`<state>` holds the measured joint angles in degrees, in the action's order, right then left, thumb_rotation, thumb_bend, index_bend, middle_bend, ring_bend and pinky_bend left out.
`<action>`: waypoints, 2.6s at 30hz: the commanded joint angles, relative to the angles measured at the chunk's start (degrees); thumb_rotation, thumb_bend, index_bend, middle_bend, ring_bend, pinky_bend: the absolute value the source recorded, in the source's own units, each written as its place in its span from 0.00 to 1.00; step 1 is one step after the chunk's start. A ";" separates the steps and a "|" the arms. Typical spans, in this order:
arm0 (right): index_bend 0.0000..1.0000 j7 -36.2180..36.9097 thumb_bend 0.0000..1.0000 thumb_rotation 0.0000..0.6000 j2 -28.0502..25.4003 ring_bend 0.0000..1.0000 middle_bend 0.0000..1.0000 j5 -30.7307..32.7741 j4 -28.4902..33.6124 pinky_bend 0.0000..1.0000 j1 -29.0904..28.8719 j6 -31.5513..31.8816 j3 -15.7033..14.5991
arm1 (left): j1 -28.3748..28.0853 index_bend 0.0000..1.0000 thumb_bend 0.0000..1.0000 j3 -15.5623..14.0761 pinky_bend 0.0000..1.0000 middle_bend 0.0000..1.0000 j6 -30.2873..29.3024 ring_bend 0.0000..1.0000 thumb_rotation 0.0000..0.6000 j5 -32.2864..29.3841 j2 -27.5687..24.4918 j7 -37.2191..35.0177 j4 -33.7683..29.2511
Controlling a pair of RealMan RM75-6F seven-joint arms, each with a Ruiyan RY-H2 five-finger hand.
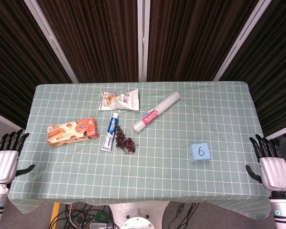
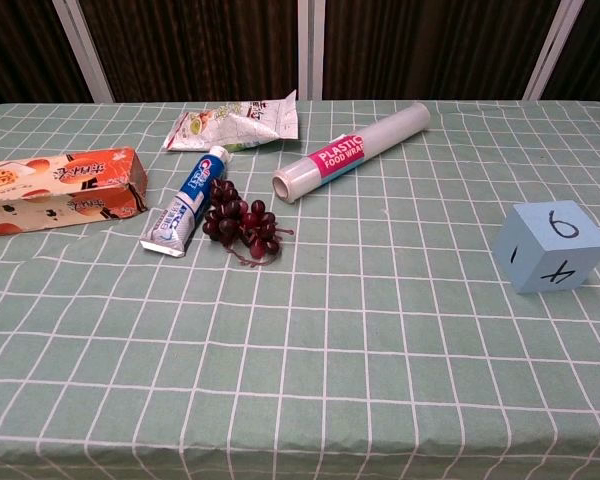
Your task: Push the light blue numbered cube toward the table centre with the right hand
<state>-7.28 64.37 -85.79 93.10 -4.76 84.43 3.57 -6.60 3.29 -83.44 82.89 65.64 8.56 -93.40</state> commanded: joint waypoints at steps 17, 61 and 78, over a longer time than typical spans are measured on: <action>0.00 -1.30 0.91 1.00 -3.19 0.01 0.03 1.67 2.69 0.03 -0.50 -2.81 -0.40 | -0.07 0.09 0.04 -0.77 0.01 0.00 0.41 0.00 1.00 0.78 -0.14 0.06 -0.64; 0.00 2.51 1.00 1.00 -7.46 0.82 0.90 8.55 5.66 0.76 -21.65 -45.21 -5.87 | -0.72 0.09 0.04 -1.69 0.01 0.00 3.02 0.00 1.00 0.15 1.84 -1.81 3.21; 0.00 -1.49 1.00 1.00 -6.27 0.82 0.91 8.40 11.41 0.76 -27.07 -48.27 -5.81 | -0.30 0.09 0.04 -1.76 0.01 0.00 2.32 0.00 1.00 0.38 1.75 -2.94 3.92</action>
<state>-8.50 58.06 -77.51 104.18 -31.50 36.43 -2.34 -6.91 1.52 -81.11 83.28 67.40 5.63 -89.50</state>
